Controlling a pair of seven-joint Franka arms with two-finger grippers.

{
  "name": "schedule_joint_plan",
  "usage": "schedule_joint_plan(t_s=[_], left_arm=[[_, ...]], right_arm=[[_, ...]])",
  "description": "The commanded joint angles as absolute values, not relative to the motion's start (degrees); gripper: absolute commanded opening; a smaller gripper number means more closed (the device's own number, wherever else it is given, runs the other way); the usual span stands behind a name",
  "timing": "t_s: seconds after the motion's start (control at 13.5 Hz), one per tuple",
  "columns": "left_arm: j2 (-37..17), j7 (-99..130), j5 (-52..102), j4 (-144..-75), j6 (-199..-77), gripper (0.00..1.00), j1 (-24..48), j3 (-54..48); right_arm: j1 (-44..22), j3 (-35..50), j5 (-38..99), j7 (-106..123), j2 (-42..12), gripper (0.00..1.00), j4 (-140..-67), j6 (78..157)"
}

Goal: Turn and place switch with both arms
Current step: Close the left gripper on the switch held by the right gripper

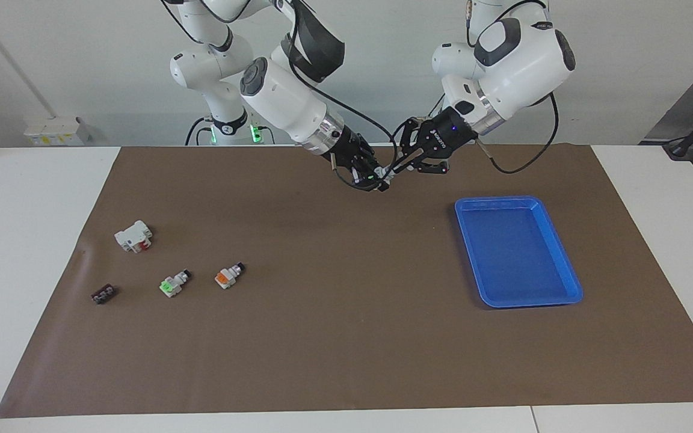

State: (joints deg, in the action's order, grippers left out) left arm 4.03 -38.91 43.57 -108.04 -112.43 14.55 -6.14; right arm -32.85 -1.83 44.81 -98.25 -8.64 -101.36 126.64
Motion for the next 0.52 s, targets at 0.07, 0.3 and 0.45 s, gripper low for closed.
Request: schedule_joint_plan(t_s=[0.07, 0.3, 0.45], left_arm=[[6.06, -38.85, 43.24, -111.18, -107.31, 0.00, 17.23, -6.24], [5.98, -38.32, 43.24, -111.01, -107.14, 0.00, 15.91, -5.89], [5.89, -38.32, 42.72, -111.09, -106.97, 0.00, 14.68, -5.89]], right_arm=[[-32.61, -1.58, 45.97, -99.05, -8.97, 0.00, -98.79, 130.96], [-32.61, -1.58, 45.97, -99.05, -8.96, 0.00, -98.79, 130.96], [-32.61, -1.58, 45.97, -98.97, -8.88, 0.00, -98.79, 130.96]])
